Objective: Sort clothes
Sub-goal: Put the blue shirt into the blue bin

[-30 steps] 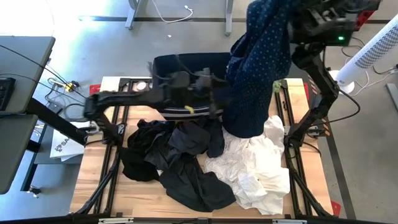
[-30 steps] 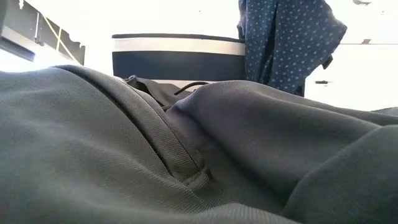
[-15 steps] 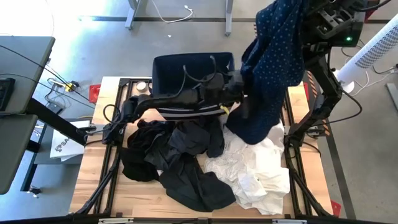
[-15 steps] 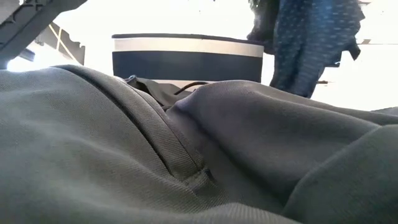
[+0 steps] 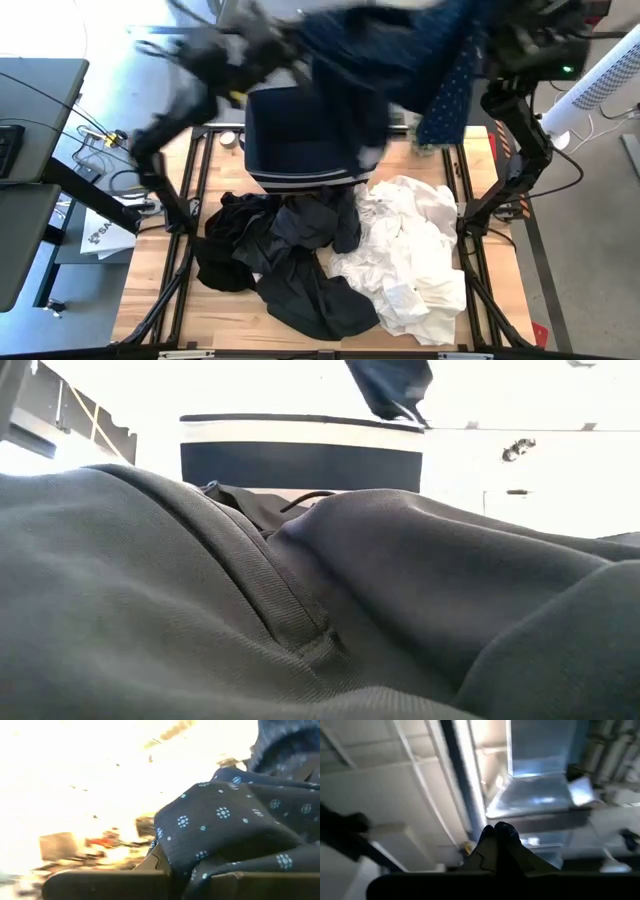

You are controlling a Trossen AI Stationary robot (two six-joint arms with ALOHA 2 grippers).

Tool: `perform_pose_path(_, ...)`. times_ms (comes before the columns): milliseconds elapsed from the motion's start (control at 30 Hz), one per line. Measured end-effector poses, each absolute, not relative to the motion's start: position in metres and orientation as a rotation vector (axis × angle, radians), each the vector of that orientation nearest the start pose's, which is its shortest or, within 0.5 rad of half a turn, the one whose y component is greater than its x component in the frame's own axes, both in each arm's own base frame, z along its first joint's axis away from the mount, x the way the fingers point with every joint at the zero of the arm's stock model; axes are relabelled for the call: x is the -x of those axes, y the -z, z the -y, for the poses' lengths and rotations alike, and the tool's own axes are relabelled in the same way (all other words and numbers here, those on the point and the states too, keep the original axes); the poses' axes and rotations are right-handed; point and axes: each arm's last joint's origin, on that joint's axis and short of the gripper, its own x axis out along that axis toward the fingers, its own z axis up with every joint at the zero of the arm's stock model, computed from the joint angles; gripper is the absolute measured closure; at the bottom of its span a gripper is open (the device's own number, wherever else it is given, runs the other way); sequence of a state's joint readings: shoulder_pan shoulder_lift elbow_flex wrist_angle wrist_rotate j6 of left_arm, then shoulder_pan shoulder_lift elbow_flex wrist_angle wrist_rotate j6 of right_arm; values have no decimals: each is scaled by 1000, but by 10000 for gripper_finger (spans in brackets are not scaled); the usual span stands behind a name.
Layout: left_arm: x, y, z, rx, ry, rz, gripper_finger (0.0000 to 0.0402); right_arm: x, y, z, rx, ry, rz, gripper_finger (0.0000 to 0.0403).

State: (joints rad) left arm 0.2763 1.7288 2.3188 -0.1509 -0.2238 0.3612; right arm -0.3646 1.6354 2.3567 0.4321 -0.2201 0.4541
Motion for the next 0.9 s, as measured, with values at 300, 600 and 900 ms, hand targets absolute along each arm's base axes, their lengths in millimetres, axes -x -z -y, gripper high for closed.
perform_pose_path(300, -255, -574, -124, -205, -564, 21, 400, -295, -594, 134, -156, 199, 500, 402)
perform_pose_path(600, -293, -519, -154, -85, -369, -31, 400, -305, -546, 150, -174, 501, 29, 402)
perform_pose_path(900, -279, -463, -173, -25, -620, -532, 398, -331, -483, 157, -224, 545, -272, 397)
